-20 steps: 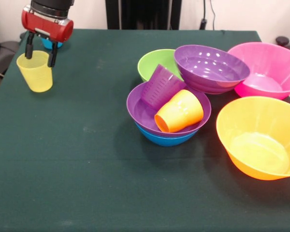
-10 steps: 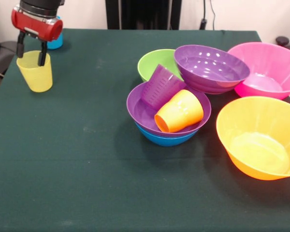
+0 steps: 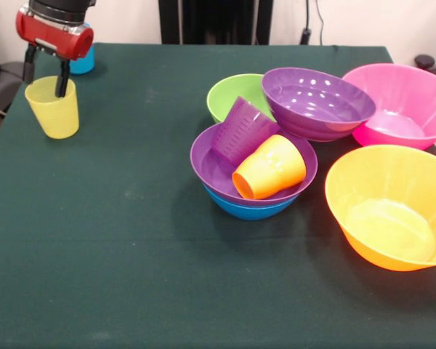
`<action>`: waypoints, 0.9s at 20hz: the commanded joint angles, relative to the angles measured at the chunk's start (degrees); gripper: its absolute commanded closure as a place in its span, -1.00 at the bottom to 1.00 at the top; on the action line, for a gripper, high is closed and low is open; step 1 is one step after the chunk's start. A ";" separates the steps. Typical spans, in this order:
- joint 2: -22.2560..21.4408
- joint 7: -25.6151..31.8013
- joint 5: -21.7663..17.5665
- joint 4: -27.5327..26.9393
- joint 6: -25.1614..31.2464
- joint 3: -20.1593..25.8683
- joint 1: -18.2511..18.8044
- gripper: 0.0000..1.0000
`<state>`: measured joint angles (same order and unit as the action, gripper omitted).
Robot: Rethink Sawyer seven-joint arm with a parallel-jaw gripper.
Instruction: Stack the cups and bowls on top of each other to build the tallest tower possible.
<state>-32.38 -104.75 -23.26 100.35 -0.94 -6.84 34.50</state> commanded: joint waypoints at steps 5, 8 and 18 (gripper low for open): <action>4.99 -6.29 -0.46 -1.21 -1.27 1.01 -4.12 -1.00; 5.01 -6.75 0.45 -1.81 -0.47 -0.86 -6.19 -1.00; 3.97 -8.58 0.93 1.13 -3.48 3.79 -4.31 -1.00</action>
<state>-31.19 -104.75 -23.21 100.39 -1.65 -10.04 29.82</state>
